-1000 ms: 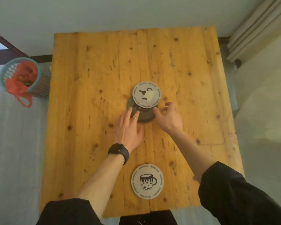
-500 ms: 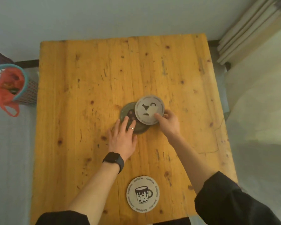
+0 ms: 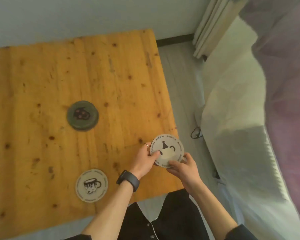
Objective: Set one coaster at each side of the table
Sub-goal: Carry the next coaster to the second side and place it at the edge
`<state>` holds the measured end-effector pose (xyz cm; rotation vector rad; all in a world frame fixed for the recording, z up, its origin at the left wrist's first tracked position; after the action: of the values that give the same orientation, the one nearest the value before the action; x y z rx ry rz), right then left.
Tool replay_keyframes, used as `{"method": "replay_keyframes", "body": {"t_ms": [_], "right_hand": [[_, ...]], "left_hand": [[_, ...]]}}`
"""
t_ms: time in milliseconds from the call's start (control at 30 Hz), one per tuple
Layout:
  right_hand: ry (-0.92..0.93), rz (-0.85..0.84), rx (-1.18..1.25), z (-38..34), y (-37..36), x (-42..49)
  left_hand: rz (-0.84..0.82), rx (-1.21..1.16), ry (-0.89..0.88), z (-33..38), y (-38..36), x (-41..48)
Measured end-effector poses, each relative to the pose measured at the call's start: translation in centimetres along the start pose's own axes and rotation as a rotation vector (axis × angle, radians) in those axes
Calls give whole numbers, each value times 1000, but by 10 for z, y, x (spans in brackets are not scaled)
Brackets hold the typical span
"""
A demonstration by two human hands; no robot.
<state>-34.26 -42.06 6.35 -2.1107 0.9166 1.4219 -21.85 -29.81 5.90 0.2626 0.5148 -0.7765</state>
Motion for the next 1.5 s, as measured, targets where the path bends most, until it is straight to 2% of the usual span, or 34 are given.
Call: {"method": "replay_keyframes", "body": {"t_ms": [100, 267, 367, 500, 600, 700, 833, 1100, 1233, 1500], "right_hand": [[-25, -28, -147, -15, 72, -8], [6, -102, -211, -57, 172, -25], [49, -135, -300, -78, 203, -25], [95, -103, -346, -96, 213, -15], [153, -46, -467, -111, 205, -4], [293, 39, -701, -132, 193, 8], [437, 53, -897, -163, 171, 24], [552, -25, -1188, -234, 102, 50], [606, -61, -1312, -263, 63, 59], [724, -284, -1648, -322, -51, 95]], "left_hand": [[0, 19, 37, 19, -65, -8], [-5, 6, 4, 57, -138, -12], [-1, 8, 7, 69, -164, -9], [153, -7, 82, 67, -180, -4], [267, -41, 107, 56, -182, 0], [385, -93, 115, 47, -181, 2], [509, -153, 145, 41, -175, 11], [694, -282, 187, 62, -150, 43], [746, -261, 251, 73, -126, 56], [973, -437, 344, 90, -83, 97]]}}
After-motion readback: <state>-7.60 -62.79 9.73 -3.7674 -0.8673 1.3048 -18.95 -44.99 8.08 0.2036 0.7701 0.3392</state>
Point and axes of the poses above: each hand's wrist, its own x-axis towards the middle knuckle, its own y-axis out of the back of the hand, z = x × y, the point moved 2 cm from there along x, towards the middle knuckle, and after that the axes turned 14 degrees about -y, right-handed, at the moved point
